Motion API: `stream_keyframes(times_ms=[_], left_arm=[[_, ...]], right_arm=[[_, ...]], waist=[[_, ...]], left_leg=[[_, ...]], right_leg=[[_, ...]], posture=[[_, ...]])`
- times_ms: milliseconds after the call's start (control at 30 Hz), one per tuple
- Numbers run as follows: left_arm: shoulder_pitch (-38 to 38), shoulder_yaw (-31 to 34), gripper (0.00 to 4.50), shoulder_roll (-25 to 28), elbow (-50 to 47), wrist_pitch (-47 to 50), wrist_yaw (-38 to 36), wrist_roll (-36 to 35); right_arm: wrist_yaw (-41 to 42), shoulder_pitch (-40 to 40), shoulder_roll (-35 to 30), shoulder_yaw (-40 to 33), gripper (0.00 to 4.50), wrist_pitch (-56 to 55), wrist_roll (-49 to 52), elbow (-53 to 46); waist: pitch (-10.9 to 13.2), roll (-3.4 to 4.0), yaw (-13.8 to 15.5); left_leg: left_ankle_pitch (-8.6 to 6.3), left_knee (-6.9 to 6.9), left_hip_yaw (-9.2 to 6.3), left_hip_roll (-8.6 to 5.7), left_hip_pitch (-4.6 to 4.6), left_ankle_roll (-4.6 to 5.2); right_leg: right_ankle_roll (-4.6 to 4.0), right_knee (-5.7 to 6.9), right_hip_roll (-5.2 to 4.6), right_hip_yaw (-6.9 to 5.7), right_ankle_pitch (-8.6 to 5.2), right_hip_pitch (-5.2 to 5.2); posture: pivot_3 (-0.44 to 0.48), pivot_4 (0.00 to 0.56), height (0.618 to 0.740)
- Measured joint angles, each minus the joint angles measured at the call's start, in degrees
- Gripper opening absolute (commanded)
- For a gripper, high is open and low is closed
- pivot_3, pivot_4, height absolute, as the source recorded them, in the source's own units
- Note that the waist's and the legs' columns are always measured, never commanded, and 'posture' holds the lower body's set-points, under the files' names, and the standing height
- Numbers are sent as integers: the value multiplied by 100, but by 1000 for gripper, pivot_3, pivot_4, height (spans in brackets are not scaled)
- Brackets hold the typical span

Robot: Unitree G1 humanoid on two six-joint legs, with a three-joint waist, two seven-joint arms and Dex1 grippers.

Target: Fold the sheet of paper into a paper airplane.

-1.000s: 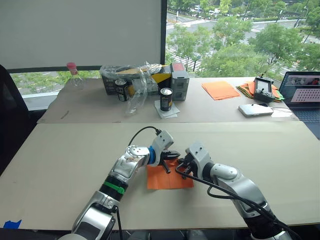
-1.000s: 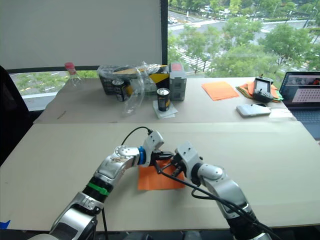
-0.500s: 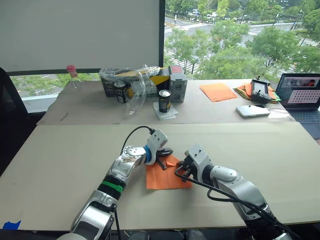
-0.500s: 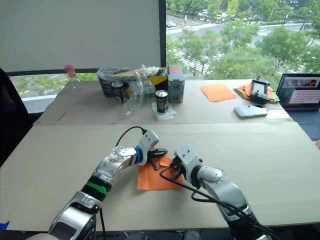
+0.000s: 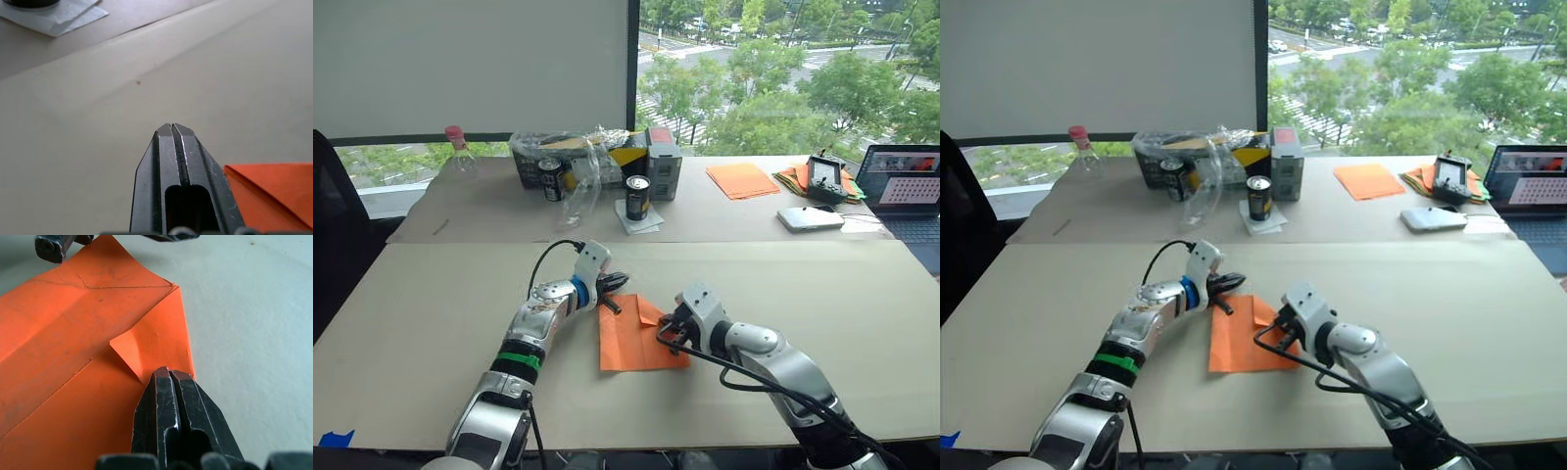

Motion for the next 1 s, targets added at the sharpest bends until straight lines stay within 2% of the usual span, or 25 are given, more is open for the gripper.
stream_keyframes(times_ms=[200, 367, 633, 1000], left_arm=[[111, -246, 0, -52, -288, -16, -382, -65], [337, -724, 0, 49, -242, 54, -472, 260], [422, -898, 0, 68, -318, -69, -389, 511], [496, -934, 0, 97, -447, -80, -274, 587]], right_arm=[[-3, -18, 4, 1, 21, 0, 3, -4], [-22, -28, 4, -2, 21, 2, 3, 4], [-104, -88, 69, -9, 21, 27, 1, 72], [-163, -601, 416, 64, 21, -240, -215, 810]], waist=[[0, 0, -16], [0, 0, -12], [0, 1, -8], [-1, 2, -23]], left_leg=[[-4, -4, 2, 0, 0, 6], [-4, -5, 2, 0, -1, 6], [-4, -5, 2, 2, 2, 6], [-4, -6, 3, 9, 5, 6]], right_leg=[[-3, -22, 4, 0, 8, 6], [-3, -22, 6, 0, 9, 5], [-1, -23, 5, 0, 8, 8], [-3, -23, 13, 0, 9, 8]], posture=[[0, 150, 695], [0, 150, 695], [0, 150, 695], [0, 150, 695]])
